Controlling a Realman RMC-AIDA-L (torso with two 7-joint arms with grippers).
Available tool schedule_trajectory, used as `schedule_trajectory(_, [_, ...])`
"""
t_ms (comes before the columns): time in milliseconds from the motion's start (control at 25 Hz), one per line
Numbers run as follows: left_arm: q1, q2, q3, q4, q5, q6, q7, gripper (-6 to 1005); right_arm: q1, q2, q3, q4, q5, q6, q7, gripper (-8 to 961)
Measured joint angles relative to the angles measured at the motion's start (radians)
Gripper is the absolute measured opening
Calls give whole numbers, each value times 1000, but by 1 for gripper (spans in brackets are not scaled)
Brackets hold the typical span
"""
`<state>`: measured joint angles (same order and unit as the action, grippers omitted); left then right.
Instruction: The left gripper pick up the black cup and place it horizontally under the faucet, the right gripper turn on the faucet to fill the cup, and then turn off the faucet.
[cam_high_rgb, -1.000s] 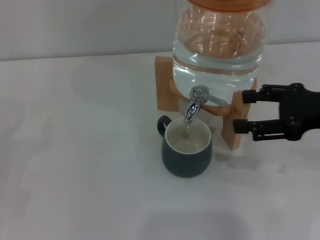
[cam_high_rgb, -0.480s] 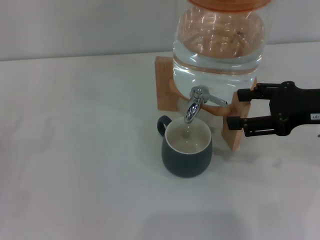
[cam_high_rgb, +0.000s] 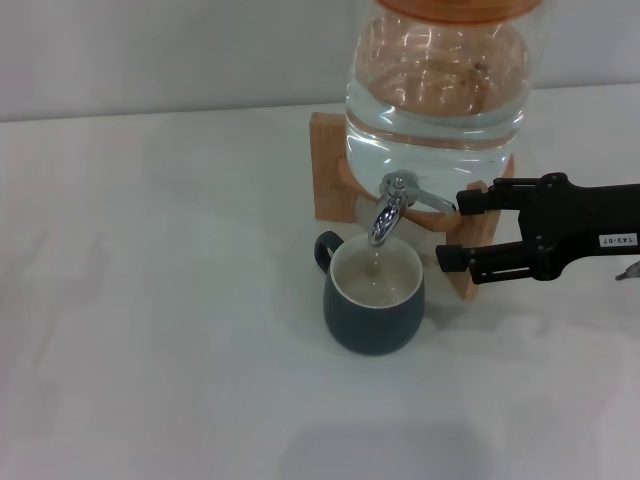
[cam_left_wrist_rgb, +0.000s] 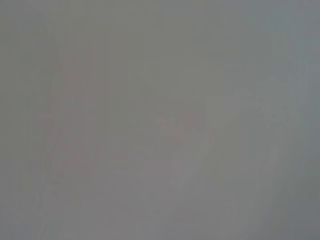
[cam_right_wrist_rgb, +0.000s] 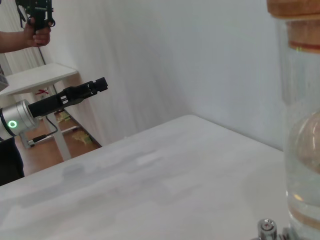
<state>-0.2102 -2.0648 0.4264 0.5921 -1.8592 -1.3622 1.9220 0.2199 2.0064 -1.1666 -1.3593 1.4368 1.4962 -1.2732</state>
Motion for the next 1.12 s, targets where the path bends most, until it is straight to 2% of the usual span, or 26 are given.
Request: schedule_trajectory(1120, [3,0,0,0,0,0,0,607,31,2,-81,-4,30,43,2,841])
